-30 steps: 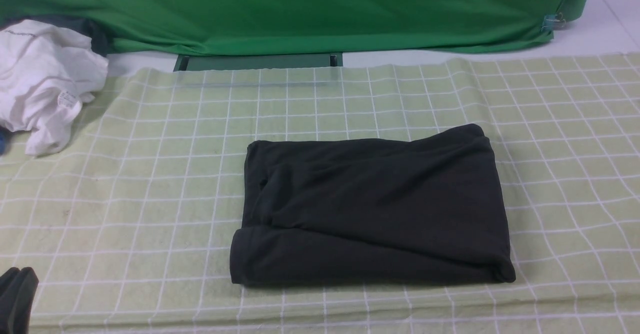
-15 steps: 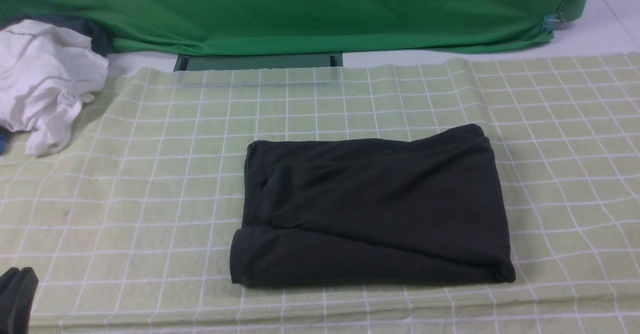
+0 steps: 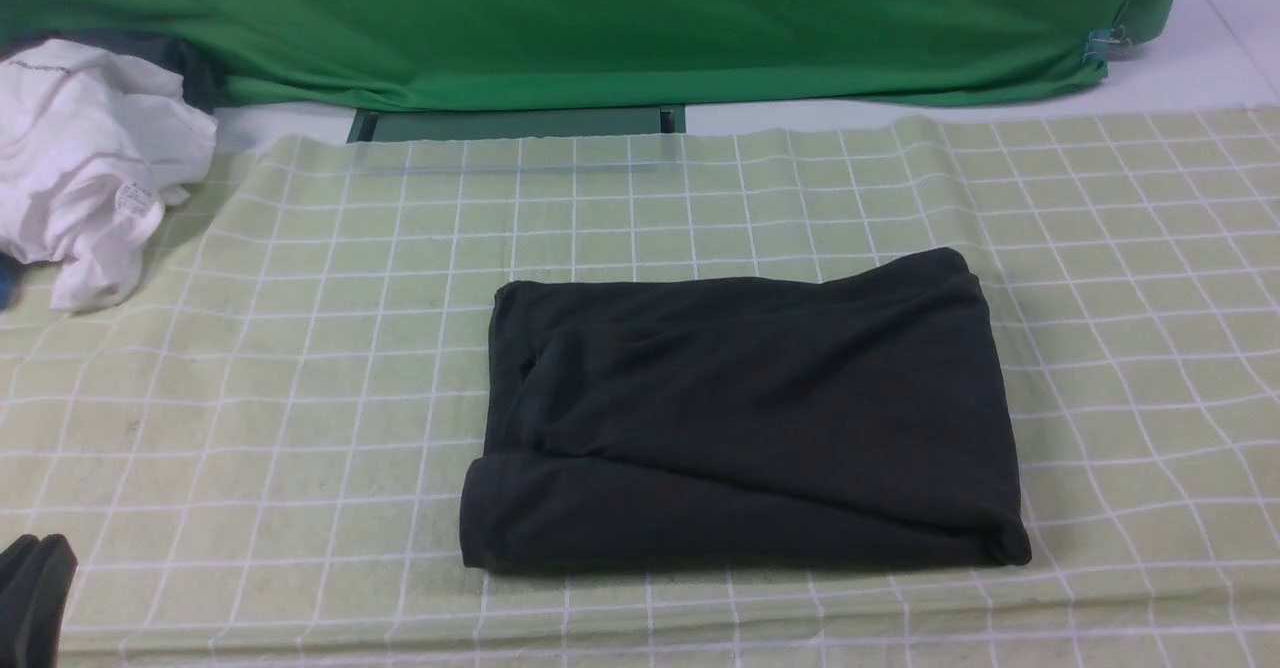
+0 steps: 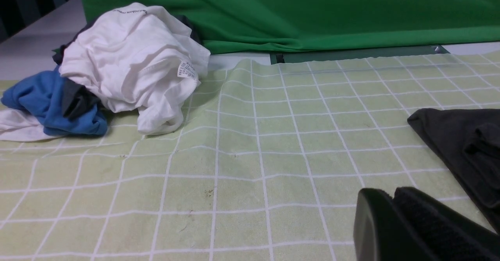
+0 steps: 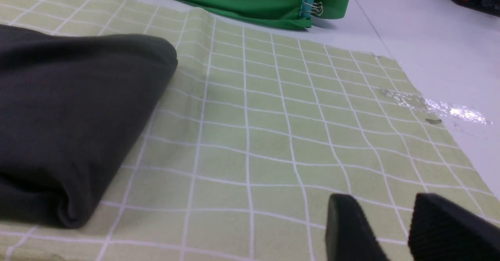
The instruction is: Fold a long-sleeved shirt over a green coffee tablecloth.
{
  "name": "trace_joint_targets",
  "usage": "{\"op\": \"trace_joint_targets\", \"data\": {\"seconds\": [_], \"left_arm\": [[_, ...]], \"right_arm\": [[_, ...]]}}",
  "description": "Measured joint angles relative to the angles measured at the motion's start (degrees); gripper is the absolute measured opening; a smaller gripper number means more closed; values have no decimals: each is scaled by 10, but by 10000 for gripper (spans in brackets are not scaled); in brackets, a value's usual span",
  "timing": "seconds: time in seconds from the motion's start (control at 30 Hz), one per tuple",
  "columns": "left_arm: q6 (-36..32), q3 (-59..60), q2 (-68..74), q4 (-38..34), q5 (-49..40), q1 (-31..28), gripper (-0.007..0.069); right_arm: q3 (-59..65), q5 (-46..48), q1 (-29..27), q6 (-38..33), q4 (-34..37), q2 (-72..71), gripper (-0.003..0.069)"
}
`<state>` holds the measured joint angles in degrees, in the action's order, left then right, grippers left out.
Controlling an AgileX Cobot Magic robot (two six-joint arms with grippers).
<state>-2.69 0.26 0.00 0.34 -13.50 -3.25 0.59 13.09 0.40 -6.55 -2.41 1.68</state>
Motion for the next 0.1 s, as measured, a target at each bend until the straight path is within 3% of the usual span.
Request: {"op": "trace_joint_targets", "data": {"seconds": [0.1], "left_arm": [[0, 0, 0, 0, 0, 0, 42]], "right_arm": [[0, 0, 0, 0, 0, 0, 241]]}}
